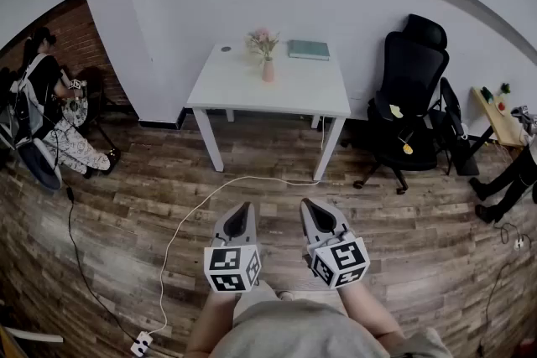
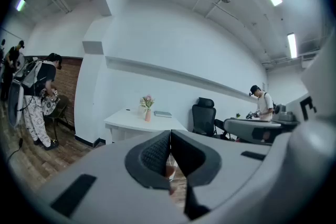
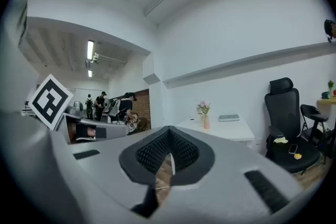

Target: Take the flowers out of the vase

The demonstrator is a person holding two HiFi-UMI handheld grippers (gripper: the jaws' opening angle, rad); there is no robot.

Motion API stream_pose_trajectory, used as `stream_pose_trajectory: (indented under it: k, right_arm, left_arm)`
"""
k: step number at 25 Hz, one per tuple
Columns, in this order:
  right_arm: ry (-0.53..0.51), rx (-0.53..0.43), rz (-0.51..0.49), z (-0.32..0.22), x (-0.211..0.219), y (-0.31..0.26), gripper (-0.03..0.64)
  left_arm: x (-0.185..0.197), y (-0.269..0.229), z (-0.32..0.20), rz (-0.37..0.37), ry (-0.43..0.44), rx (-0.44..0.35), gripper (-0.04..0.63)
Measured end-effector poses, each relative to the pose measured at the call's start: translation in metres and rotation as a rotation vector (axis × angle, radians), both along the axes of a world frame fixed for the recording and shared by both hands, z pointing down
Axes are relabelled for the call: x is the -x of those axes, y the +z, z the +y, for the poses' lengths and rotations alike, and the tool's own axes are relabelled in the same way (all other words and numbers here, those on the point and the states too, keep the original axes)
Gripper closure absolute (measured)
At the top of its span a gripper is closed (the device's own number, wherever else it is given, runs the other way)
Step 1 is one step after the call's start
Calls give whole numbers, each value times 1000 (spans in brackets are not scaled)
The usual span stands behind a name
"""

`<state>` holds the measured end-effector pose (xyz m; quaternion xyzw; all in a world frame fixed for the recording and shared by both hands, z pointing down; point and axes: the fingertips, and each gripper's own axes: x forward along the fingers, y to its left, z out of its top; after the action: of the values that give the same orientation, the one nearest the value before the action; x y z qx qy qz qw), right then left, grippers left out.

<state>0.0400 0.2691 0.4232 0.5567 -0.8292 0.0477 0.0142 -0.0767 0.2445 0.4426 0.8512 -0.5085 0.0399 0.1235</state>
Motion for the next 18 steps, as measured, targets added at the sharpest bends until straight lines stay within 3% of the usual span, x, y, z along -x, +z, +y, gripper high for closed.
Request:
stream_pose_trajectory:
  k: [18]
  right_arm:
    - [4,-5,-64,15,-21,-1,618]
  left_arm:
    - [-5,-14,21,7,-41,-33,588]
